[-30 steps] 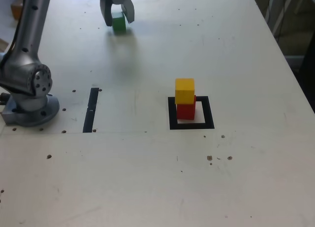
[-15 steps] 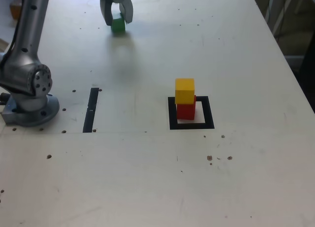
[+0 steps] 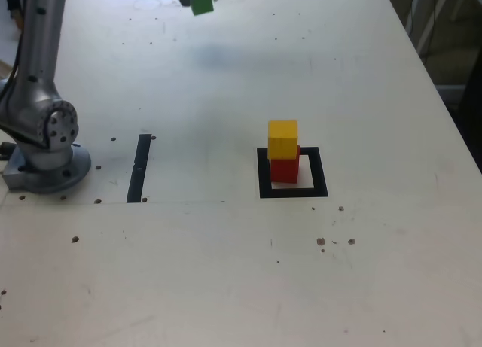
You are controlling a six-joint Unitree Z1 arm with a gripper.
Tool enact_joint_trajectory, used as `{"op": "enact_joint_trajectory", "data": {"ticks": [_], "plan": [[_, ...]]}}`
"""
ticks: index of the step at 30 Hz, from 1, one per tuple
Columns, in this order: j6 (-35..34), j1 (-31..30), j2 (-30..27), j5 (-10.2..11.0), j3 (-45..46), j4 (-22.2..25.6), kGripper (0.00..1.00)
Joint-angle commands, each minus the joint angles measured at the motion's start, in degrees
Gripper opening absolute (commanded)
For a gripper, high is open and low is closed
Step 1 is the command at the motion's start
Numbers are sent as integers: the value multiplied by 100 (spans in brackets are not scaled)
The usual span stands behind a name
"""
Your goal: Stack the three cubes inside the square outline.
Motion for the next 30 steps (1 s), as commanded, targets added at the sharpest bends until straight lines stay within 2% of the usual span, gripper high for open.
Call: {"op": "enact_joint_trajectory", "data": {"ticks": [1,8,18,23,30], "plan": [[-71,-254,-278,-20,-35,144,1],[-687,-1669,-916,53,402,449,1],[-1811,-3517,-1116,278,600,659,1],[-2289,-4126,-1107,181,539,708,1],[-2800,-4669,-1077,38,488,744,1]]}}
